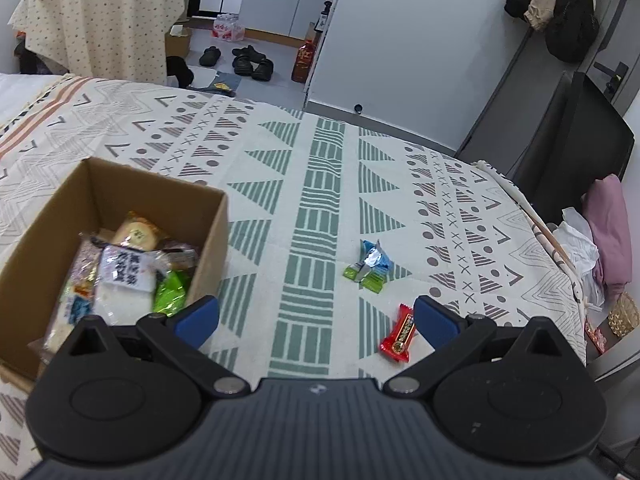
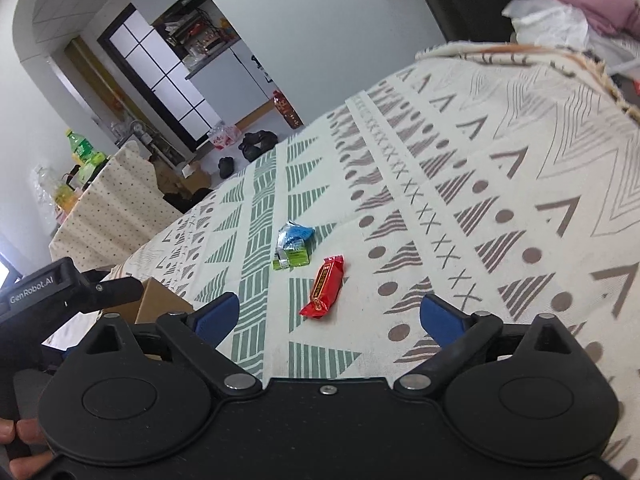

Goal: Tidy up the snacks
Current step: 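Move both open grippers toward the blue candy packet and red candy bar, then grasp the blue-green candy packet with the left gripper while the right gripper grasps the red candy bar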

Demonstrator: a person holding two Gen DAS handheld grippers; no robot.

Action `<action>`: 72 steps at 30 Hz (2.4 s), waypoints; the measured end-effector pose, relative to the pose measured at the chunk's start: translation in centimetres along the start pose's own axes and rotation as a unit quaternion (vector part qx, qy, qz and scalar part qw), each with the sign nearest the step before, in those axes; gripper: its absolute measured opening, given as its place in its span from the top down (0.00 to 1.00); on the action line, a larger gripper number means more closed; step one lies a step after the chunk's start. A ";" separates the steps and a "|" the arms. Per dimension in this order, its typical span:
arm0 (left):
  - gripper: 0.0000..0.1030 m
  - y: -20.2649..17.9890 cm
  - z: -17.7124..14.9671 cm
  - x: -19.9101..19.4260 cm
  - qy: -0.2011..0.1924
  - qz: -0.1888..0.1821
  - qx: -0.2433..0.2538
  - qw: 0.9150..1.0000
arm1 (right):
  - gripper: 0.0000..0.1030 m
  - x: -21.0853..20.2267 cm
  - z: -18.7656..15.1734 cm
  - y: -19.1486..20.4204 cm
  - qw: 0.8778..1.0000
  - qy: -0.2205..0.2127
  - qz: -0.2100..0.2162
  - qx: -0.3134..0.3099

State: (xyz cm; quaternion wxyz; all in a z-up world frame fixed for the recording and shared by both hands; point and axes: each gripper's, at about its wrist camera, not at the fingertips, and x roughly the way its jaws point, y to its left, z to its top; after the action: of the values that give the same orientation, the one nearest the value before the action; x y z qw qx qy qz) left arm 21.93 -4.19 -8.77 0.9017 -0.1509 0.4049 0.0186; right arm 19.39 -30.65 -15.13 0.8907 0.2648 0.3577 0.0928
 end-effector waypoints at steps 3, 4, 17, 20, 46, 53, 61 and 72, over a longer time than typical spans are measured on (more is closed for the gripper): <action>0.01 -0.4 -0.2 0.7 0.001 -0.001 0.004 1.000 | 0.20 1.4 0.0 -0.4 1.000 0.004 0.004 0.004; 0.01 -0.5 -0.2 1.0 0.001 -0.001 0.004 1.000 | 0.22 1.9 0.1 -0.5 1.000 0.007 0.002 0.005; 0.16 -0.7 0.2 5.5 0.036 0.002 0.013 0.999 | 0.39 7.6 0.3 0.1 0.999 0.035 0.008 0.015; 0.22 -0.9 0.5 6.4 0.039 -0.001 0.019 0.999 | 0.43 8.8 0.4 0.3 0.999 0.039 0.003 0.016; 0.29 -3.5 1.4 13.3 0.061 0.006 0.012 0.998 | 0.78 11.4 1.6 -0.9 0.998 0.030 -0.046 0.008; 0.30 -4.8 1.9 15.7 0.056 0.014 0.025 0.998 | 0.76 11.5 2.2 -1.7 0.997 0.011 -0.074 0.014; 0.30 -5.9 1.8 18.1 0.062 0.008 0.045 0.997 | 0.69 12.0 2.3 -1.5 0.997 0.009 -0.079 -0.002; 0.60 -5.7 1.9 17.3 0.068 0.025 0.038 0.997 | 0.76 12.1 2.5 -1.5 0.997 0.009 -0.079 0.001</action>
State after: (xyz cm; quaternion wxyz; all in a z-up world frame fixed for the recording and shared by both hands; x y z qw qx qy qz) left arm 35.81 -10.57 -18.85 0.8764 -0.1075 0.4692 0.0152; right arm 29.87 -28.56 -21.57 0.8916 0.2359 0.3857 0.0243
